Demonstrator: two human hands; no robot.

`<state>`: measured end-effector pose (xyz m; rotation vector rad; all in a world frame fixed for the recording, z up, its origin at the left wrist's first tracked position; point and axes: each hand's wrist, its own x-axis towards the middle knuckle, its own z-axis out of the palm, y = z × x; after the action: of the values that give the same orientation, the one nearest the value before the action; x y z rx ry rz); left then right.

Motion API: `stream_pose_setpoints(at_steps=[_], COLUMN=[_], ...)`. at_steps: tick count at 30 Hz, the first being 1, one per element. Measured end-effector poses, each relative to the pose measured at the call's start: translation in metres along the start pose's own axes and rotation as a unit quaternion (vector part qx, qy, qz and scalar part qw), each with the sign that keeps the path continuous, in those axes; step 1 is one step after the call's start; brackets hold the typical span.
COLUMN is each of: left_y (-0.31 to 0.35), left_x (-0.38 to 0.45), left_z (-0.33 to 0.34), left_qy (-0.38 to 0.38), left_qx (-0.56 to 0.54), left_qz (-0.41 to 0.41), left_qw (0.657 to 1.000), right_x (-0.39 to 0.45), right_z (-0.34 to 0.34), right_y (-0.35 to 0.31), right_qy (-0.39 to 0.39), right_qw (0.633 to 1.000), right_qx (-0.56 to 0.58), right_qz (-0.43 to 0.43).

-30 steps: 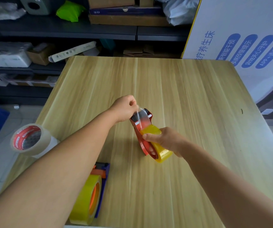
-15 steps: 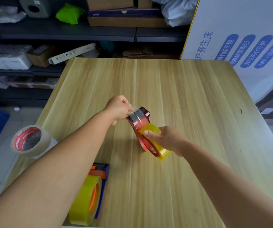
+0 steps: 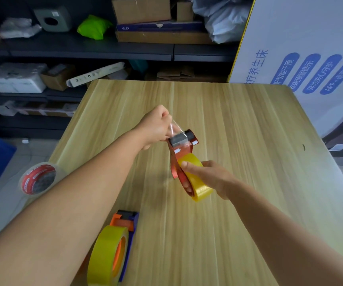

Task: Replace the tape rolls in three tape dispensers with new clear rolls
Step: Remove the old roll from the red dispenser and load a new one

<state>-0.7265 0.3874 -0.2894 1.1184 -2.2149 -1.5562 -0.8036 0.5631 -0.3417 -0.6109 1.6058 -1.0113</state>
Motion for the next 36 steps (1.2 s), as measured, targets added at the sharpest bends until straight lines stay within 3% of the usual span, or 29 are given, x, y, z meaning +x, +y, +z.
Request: stream_pose_setpoints(at_steps=[6,13,20,25,31,36], left_y=[0.028,0.064,0.093,0.114,0.125,0.141], left_x=[-0.007,-0.01,-0.018,-0.023,-0.026,-0.035], left_z=[0.003,-0.021,-0.033,-0.04,-0.041,-0.051], left_qy=[0.028,0.074,0.12,0.158,0.145,0.162], left_qx=[0.137,0.171,0.183,0.109,0.082,0.064], left_qz=[0.148,0.263,0.315,0.328,0.319,0.35], left_qw=[0.979,0.947,0.924,0.925,0.933,0.92], right_x=[0.01,0.005,0.003,0.003,-0.004,-0.005], right_z=[0.008,0.004,-0.002,-0.005,-0.005,-0.009], right_y=[-0.008,-0.005,-0.025,-0.021,-0.033,-0.016], right_qy=[0.08,0.099,0.069,0.068,0.058,0.048], right_qw=[0.997,0.992,0.991,0.99,0.99,0.994], right_qx=[-0.002,-0.025,-0.032,-0.075,0.021,-0.017], right_qz=[-0.013,-0.068,-0.111,-0.102,-0.129,-0.099])
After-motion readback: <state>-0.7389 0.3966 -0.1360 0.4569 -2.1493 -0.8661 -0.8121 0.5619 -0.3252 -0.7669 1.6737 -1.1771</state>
